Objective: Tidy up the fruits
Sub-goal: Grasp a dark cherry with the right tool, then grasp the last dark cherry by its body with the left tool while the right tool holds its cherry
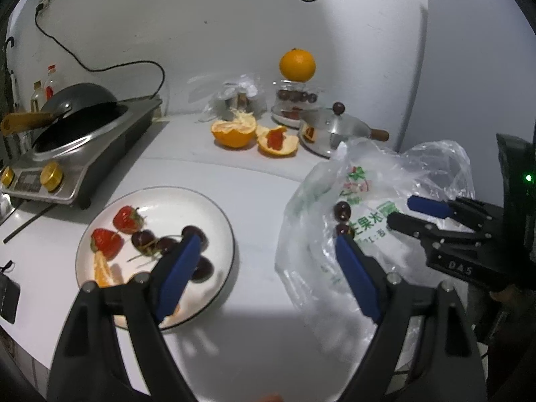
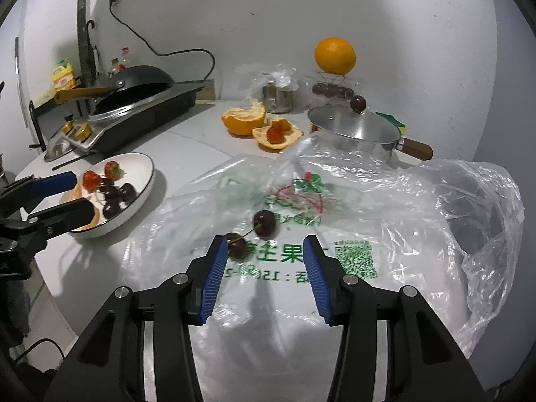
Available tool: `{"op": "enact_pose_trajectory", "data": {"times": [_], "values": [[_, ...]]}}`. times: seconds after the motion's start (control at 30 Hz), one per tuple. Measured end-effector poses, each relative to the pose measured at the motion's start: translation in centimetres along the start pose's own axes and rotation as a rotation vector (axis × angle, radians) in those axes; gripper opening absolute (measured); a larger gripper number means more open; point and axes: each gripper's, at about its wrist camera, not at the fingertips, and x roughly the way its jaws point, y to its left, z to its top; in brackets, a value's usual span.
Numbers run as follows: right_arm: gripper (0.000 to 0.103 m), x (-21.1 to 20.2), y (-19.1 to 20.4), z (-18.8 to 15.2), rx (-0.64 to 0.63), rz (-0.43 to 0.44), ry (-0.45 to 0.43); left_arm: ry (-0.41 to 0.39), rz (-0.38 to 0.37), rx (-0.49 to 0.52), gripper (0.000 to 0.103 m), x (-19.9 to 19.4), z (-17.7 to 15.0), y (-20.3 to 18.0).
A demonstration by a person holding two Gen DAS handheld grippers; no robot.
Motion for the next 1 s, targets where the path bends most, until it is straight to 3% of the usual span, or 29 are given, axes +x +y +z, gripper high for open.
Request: {"op": "enact_pose_trajectory", "data": {"times": [0.37, 1.0], "values": [[0.049, 3.2, -0.6, 1.7, -0.006, 0.037, 0.024, 0.014, 0.009, -0.003, 0.084, 2.2, 1.0, 0.0], [0.038, 9.3, -0.7, 2.6, -0.009, 0.051, 0.15, 0.03, 0.009, -0.033, 0.084, 5.0, 1.2, 1.8]]}}
